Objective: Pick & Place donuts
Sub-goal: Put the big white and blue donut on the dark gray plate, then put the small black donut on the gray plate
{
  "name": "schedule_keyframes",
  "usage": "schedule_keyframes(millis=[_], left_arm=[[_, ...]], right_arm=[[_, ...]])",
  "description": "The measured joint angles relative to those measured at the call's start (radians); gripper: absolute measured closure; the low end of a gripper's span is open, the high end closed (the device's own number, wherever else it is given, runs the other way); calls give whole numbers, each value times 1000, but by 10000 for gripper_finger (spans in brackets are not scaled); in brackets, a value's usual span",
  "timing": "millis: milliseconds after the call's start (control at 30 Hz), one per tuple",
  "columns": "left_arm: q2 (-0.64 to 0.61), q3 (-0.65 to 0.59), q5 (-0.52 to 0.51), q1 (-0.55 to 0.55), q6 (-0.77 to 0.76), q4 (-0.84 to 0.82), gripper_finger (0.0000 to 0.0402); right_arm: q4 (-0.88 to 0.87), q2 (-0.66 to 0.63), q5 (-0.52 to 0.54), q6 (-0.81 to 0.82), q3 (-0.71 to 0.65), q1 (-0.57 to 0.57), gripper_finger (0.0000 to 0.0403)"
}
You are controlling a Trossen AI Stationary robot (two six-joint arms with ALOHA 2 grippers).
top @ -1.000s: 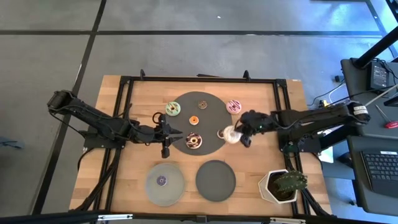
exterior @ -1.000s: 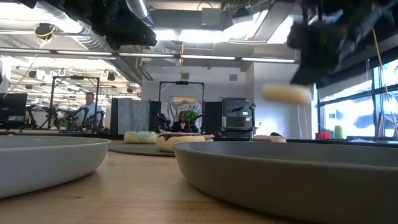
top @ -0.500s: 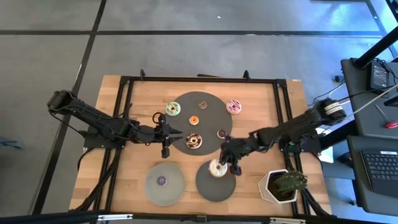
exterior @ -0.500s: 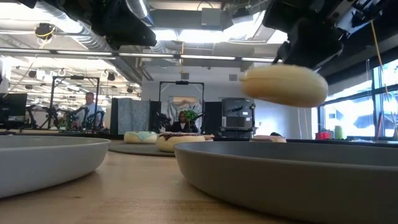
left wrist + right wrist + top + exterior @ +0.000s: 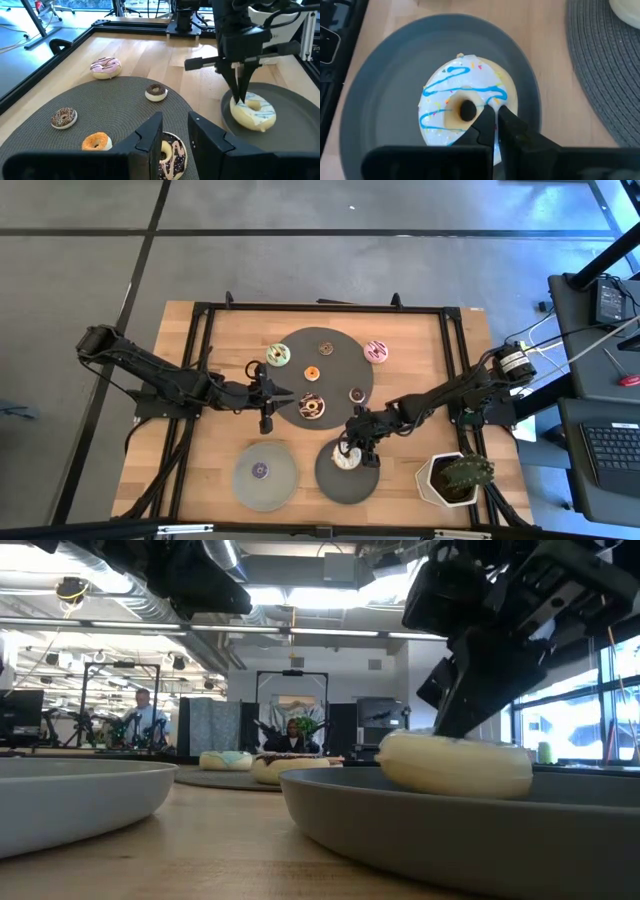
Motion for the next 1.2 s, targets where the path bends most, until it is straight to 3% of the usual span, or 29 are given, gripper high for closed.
schedule_keyframes(millis=[200,767,1100,1200], left_arm=[[0,0,0,0,0,0,312],[0,0,0,0,0,0,309],[0,0,0,0,0,-7,313],[0,0,0,0,0,-7,311]], right_arm=[[1,-1,9,-2,0,1,380],[-20,-6,16,-8,0,0,288],[-100,-139,20,-23,-1,-36,282],[-189,-189,113,-26,-1,-61,282]])
